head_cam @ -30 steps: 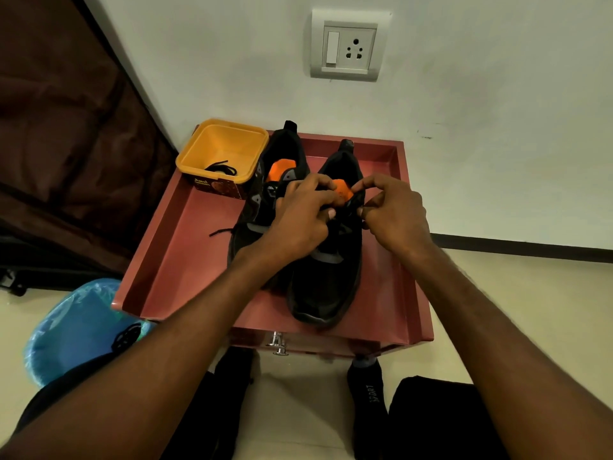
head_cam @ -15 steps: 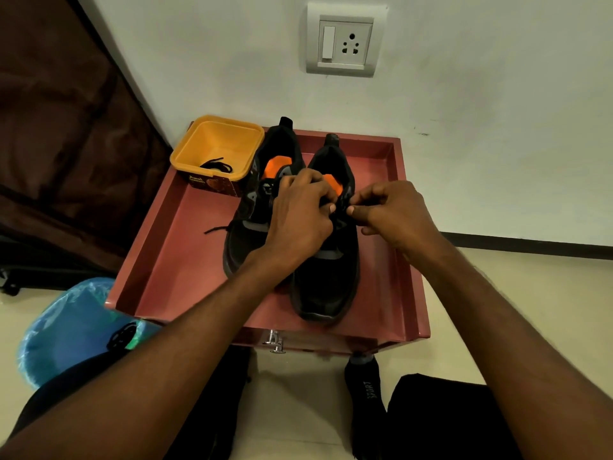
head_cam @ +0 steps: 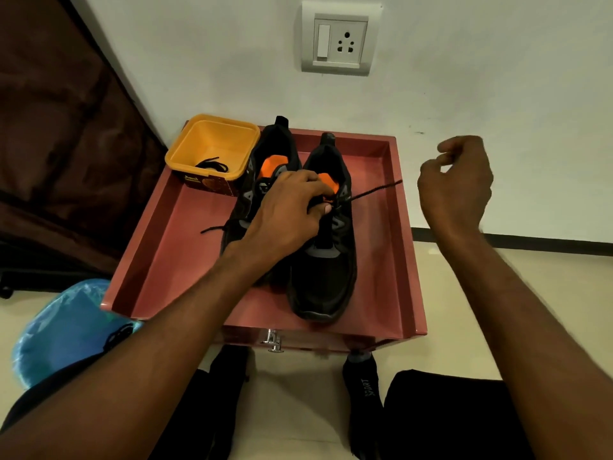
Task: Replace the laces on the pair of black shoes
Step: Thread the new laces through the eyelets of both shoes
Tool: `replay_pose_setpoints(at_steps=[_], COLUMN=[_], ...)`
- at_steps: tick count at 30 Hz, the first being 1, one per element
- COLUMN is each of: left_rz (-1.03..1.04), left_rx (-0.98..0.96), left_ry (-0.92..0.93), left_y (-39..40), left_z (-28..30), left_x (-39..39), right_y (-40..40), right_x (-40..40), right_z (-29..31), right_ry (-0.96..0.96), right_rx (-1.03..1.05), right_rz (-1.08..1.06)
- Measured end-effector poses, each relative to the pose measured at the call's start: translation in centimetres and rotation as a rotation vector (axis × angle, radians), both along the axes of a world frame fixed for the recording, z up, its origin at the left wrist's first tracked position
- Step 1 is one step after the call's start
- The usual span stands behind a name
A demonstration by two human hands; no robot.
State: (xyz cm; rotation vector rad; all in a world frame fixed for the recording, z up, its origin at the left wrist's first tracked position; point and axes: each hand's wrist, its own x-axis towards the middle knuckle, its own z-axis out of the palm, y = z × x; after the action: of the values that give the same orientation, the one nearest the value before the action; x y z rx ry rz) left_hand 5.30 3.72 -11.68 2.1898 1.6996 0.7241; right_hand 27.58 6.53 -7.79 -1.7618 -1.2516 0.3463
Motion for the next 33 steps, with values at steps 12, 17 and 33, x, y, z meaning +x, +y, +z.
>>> replay_pose_setpoints(at_steps=[12,17,33], left_rz=[-0.087,-0.134,0.055], left_rx=[-0.112,-0.094,0.039], left_ry=[-0.135,-0.101,-0.045], left_y=[0.0,-0.1,0.5], left_z=[0.3,0.5,0.0], left_x=[-1.8,-2.4,-3.2], right_y=[-0.1,0.1,-0.7], right_x=[-1.9,-0.9,-2.5], right_z=[-0.3,-0.3,-0.2], right_ry=[-0.022,-0.140,-0.094], right_rx=[-0.184,-0.042,-0.049], right_rz=[0.191,0.123,0.177])
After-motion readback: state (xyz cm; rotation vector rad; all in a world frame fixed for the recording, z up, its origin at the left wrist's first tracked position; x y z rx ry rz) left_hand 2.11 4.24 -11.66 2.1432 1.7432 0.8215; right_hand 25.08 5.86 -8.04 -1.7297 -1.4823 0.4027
